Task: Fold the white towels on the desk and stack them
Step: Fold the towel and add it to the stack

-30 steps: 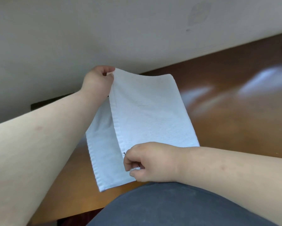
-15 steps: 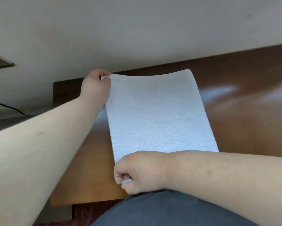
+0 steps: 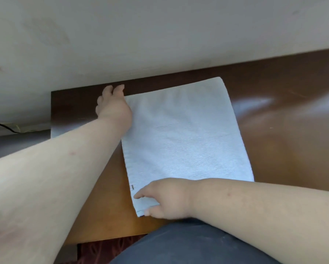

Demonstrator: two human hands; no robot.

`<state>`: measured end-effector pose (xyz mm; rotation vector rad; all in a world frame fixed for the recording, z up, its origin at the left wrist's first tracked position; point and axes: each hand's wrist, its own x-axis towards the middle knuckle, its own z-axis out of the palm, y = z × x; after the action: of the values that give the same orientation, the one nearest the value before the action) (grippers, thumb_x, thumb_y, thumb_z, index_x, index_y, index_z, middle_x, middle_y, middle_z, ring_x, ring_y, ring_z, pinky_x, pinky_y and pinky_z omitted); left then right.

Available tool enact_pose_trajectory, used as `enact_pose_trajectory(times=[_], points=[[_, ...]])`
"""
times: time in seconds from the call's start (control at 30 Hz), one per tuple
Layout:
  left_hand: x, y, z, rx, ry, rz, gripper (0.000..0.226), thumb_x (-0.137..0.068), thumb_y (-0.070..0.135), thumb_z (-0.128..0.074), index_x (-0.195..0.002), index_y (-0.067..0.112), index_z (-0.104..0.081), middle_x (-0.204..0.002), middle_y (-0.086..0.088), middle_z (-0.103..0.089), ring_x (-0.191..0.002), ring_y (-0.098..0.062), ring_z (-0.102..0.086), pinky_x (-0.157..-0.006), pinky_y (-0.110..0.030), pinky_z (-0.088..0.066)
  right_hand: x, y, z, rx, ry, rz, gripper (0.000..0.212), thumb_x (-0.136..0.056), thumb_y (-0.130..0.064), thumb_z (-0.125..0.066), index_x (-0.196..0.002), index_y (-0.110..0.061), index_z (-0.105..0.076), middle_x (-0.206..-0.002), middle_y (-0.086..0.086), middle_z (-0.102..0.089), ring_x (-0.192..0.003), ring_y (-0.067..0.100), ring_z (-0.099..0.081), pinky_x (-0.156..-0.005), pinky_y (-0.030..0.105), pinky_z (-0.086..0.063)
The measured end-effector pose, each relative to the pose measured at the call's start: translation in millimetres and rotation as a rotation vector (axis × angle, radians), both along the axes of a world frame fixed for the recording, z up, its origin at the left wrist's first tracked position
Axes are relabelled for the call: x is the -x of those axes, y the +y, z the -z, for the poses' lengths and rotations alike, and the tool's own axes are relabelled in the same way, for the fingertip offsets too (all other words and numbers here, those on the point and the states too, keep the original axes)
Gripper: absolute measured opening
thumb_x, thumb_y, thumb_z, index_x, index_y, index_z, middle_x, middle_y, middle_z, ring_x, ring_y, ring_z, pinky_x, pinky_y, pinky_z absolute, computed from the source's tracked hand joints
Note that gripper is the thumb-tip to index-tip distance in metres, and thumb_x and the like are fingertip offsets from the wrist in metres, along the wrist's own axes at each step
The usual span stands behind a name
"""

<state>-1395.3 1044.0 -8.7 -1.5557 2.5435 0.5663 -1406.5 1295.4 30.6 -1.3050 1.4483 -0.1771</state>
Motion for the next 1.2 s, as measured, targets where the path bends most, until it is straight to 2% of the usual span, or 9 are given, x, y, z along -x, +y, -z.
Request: enact_pose_trajectory(times=[0.13,0.23,0.37,0.53,0.63,0.77,0.93,1.07,1.2], points=[[43,51,-14,0.092,0.176,0.5,0.069,-0.086,0.002,-0.051,-0.151,0.024,-0.039,-0.159,-0.007,-0.03,-0.14,-0.034,-0.03,-0.114,-0.041,-0.026,53,13,-10,0.148,0.149,0.311,0.034,-0.103,-0.034,-0.05,-0.135,-0.029,-0.061,-0.129,-0.007,-0.063,-0.116,0.013,-0.058,-0.098,0.029,-0.046],[90,96,-12,-0.031,0.092,0.766,0.053,-0.1,0.024,-0.044,-0.153,0.025,-0.035,-0.16,-0.006,-0.03,-0.143,-0.031,-0.029,-0.115,-0.041,-0.027,93,49,-2,0.063,0.399,0.455,0.023,-0.101,-0.031,-0.048,-0.112,-0.026,-0.067,-0.104,-0.007,-0.063,-0.096,0.017,-0.059,-0.084,0.034,-0.05],[139,137,0,-0.149,-0.205,0.674,0.071,-0.098,0.06,-0.03,-0.158,0.033,-0.003,-0.167,-0.008,0.004,-0.152,-0.033,0.001,-0.119,-0.053,-0.011,114,116,12,-0.068,0.7,0.512,0.024,-0.099,-0.042,-0.045,-0.116,-0.032,-0.059,-0.108,-0.009,-0.057,-0.101,0.017,-0.054,-0.084,0.035,-0.043],[155,156,6,-0.121,-0.359,0.653,0.091,-0.086,0.07,-0.039,-0.152,0.044,0.017,-0.162,-0.005,0.028,-0.148,-0.041,0.022,-0.112,-0.07,0.0,119,150,18,-0.136,0.531,0.585,0.042,-0.099,-0.044,-0.048,-0.14,-0.034,-0.046,-0.129,-0.011,-0.049,-0.119,0.012,-0.043,-0.097,0.027,-0.044],[167,155,3,-0.17,-0.346,0.611,0.096,-0.079,0.067,-0.046,-0.15,0.049,0.015,-0.162,0.0,0.028,-0.147,-0.042,0.022,-0.109,-0.075,-0.003,137,150,17,-0.143,0.389,0.632,0.038,-0.099,-0.042,-0.052,-0.135,-0.033,-0.054,-0.12,-0.016,-0.053,-0.112,0.007,-0.052,-0.093,0.023,-0.045],[186,163,3,-0.165,-0.317,0.57,0.077,-0.086,0.071,-0.028,-0.151,0.05,0.007,-0.164,0.003,0.022,-0.148,-0.041,0.021,-0.108,-0.076,-0.001,150,145,19,-0.21,0.252,0.604,0.035,-0.095,-0.046,-0.057,-0.129,-0.035,-0.059,-0.106,-0.018,-0.058,-0.096,0.003,-0.057,-0.082,0.018,-0.045],[192,189,16,-0.068,-0.271,0.746,0.072,-0.089,0.075,-0.014,-0.153,0.048,0.006,-0.164,0.002,0.021,-0.148,-0.039,0.022,-0.11,-0.073,0.007,150,146,21,-0.214,0.054,0.612,0.029,-0.09,-0.048,-0.057,-0.118,-0.043,-0.06,-0.094,-0.022,-0.064,-0.089,-0.003,-0.06,-0.077,0.014,-0.044],[163,201,17,-0.056,-0.096,0.929,0.067,-0.096,0.065,-0.016,-0.156,0.042,0.001,-0.167,0.0,0.011,-0.152,-0.029,0.013,-0.118,-0.06,0.008,205,140,10,0.029,0.214,0.841,0.009,-0.09,-0.04,-0.053,-0.088,-0.036,-0.061,-0.08,-0.022,-0.065,-0.071,-0.002,-0.059,-0.061,0.024,-0.044],[111,219,12,0.052,0.065,0.434,0.061,-0.098,0.052,-0.022,-0.156,0.037,-0.012,-0.166,0.0,-0.014,-0.152,-0.024,-0.008,-0.121,-0.052,0.002,282,99,7,0.222,0.395,0.967,0.011,-0.091,-0.04,-0.054,-0.101,-0.036,-0.058,-0.093,-0.019,-0.064,-0.086,-0.001,-0.062,-0.066,0.018,-0.039]])
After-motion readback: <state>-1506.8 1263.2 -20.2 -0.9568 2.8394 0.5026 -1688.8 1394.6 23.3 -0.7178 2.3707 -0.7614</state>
